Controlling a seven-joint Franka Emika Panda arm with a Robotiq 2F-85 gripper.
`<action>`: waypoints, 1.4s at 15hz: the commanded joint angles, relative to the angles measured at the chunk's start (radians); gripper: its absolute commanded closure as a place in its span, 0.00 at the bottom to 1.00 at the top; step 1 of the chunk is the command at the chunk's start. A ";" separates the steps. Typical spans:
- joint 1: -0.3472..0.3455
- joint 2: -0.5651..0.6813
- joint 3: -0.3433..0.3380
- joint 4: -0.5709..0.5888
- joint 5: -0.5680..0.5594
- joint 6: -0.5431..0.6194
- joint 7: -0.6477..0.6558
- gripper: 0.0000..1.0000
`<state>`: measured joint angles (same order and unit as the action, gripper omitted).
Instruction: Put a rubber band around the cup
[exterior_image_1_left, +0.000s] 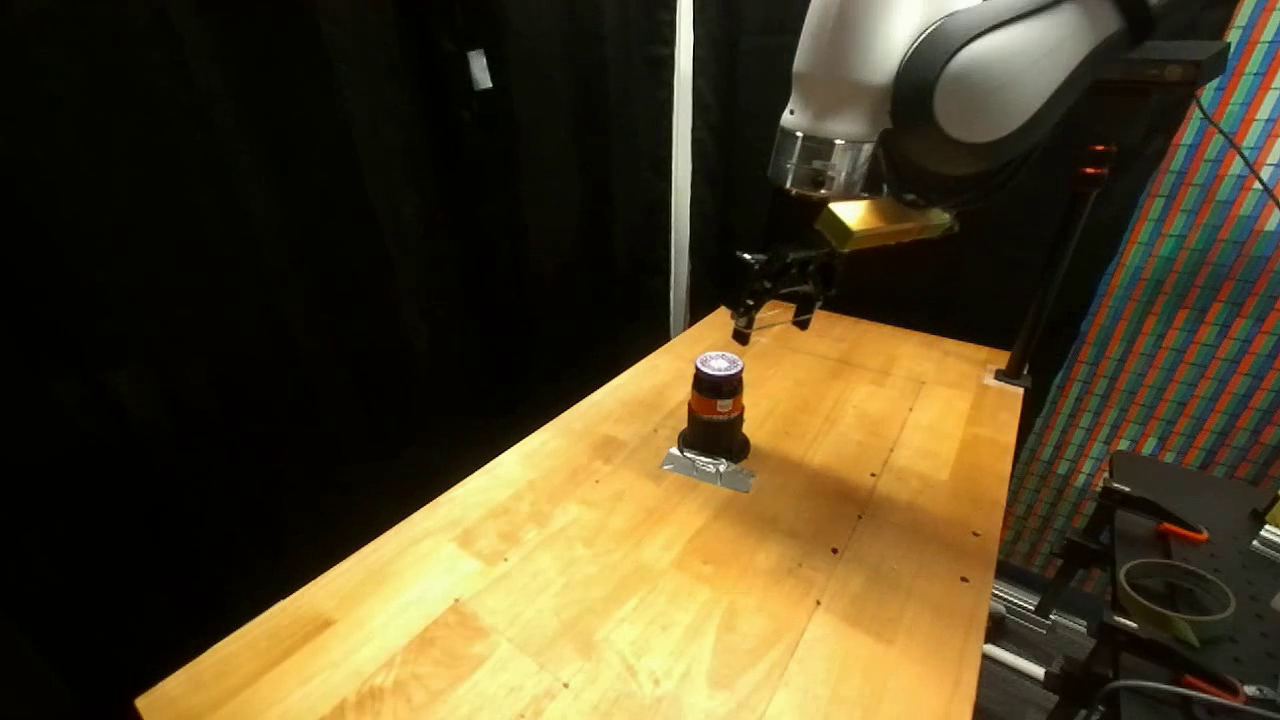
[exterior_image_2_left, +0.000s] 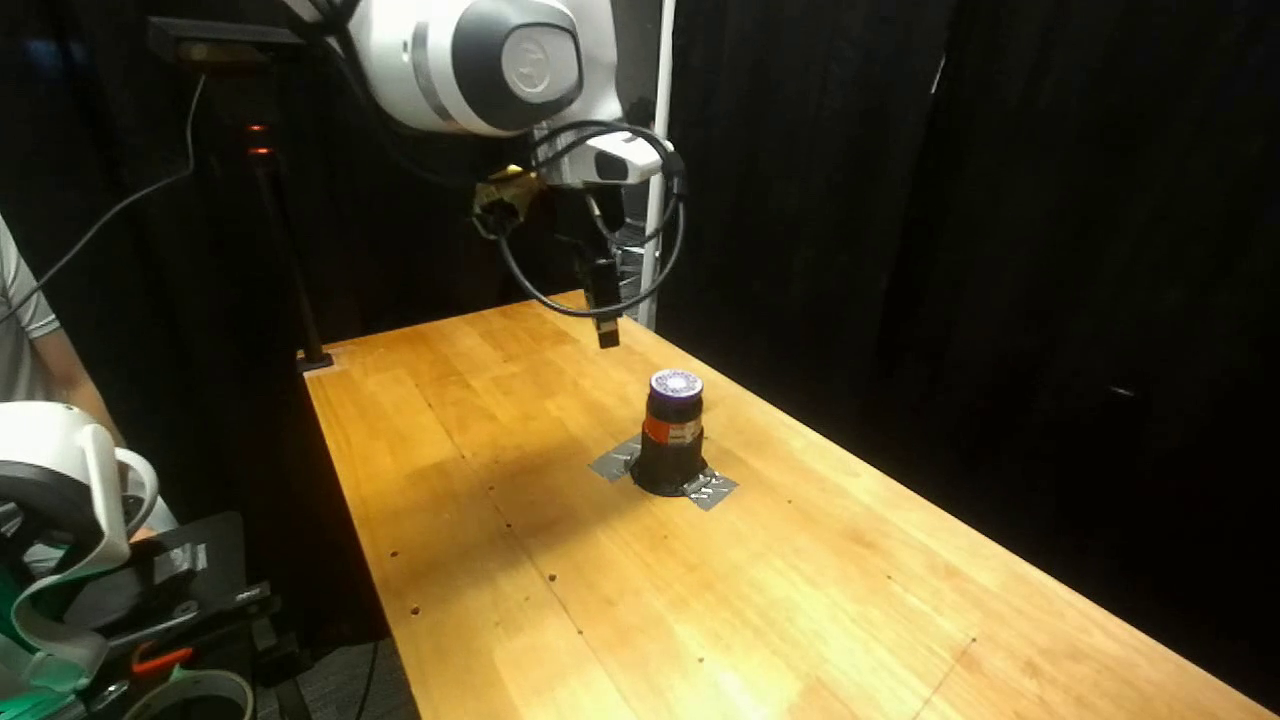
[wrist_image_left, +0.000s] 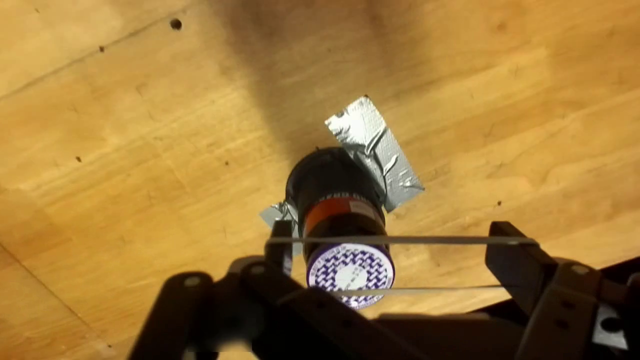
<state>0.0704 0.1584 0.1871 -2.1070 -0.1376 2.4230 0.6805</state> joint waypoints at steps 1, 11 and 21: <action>0.064 0.132 -0.086 0.119 -0.069 0.073 0.077 0.00; 0.171 0.349 -0.244 0.302 -0.076 0.103 0.161 0.00; 0.221 0.452 -0.323 0.376 -0.086 0.090 0.224 0.00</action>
<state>0.2614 0.5777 -0.1031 -1.7750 -0.1971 2.5167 0.8628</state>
